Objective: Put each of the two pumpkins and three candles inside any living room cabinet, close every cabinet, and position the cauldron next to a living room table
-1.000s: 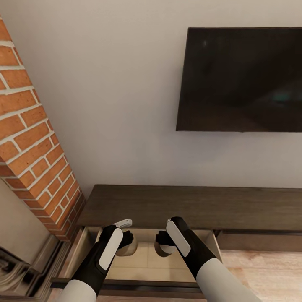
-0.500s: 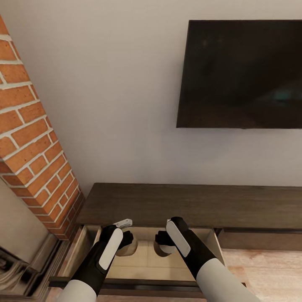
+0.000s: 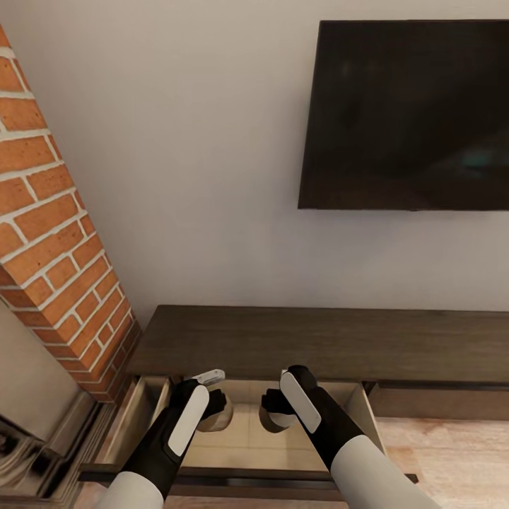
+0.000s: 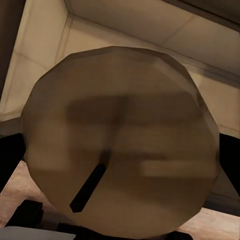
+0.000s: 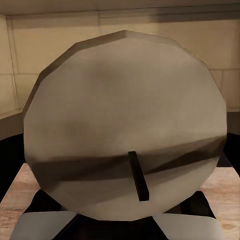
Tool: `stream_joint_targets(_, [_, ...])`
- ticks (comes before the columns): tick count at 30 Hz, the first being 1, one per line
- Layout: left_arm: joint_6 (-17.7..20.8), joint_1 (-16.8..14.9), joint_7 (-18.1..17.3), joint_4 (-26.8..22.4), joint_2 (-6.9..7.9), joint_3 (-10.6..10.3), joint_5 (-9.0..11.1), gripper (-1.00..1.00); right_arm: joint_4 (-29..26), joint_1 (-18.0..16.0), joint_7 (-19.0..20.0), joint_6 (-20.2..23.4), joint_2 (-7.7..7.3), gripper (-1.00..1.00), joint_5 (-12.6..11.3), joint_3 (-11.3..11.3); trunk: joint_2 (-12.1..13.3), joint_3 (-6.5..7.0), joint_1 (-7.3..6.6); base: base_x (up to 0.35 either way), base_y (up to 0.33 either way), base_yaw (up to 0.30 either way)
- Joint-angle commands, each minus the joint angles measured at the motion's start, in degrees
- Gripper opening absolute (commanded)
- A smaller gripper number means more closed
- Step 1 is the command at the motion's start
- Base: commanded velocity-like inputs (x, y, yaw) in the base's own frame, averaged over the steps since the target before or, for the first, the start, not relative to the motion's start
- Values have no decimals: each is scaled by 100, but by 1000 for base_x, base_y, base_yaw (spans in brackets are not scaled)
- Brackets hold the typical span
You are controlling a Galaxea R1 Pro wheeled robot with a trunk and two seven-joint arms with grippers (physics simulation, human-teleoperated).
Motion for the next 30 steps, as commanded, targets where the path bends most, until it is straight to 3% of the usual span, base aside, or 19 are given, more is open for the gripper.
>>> stream_joint_targets(1, [-3,0,-3,1,0,-2,0,-100,1,-1,0,-2,0,-100,0,0,-42,-18,23,0,0,0])
stream_joint_targets(30, [-10,0,-8,-2,0,-6,7,-100,11,2,0,-20,0,-100,8,0,-1205,-539,659,0,0,0])
